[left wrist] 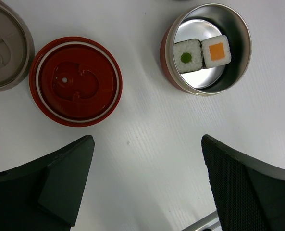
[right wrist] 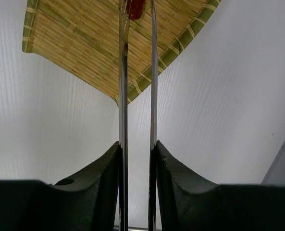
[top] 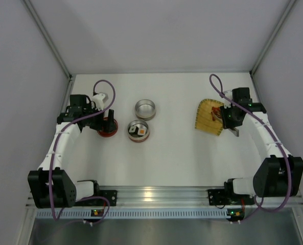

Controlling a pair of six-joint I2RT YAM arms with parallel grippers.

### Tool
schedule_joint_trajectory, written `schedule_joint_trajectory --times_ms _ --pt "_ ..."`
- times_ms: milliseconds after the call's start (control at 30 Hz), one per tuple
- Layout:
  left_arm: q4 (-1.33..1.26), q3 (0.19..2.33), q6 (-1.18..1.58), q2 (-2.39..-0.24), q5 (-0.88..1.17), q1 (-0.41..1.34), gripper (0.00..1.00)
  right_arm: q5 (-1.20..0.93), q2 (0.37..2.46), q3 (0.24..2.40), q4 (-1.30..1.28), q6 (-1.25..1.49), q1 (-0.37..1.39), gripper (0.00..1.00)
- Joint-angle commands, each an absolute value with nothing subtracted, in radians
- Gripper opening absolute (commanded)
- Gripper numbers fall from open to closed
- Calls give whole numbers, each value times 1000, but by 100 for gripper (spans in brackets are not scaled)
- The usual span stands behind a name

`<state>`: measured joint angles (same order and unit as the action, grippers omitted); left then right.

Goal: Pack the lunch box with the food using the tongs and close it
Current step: Pick up the fake food from the plate.

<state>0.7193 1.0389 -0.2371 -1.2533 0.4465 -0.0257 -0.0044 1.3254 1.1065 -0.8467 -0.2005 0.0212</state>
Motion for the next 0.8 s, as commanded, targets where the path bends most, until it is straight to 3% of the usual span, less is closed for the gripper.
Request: schedule_joint_trajectory --times_ms 0,600,733,767 --pt "706 1034 -253 -1224 449 -32 98 8 1336 1109 -784 -172 14 33" --pt "698 1029 -261 -1227 440 -32 98 -31 1408 1114 -755 -160 15 33" --pt "699 1029 -259 -1227 439 -34 98 -38 1397 1117 -750 -163 15 24" --pt "699 1029 -259 -1227 439 -32 98 -40 1391 1118 -753 -164 14 17"
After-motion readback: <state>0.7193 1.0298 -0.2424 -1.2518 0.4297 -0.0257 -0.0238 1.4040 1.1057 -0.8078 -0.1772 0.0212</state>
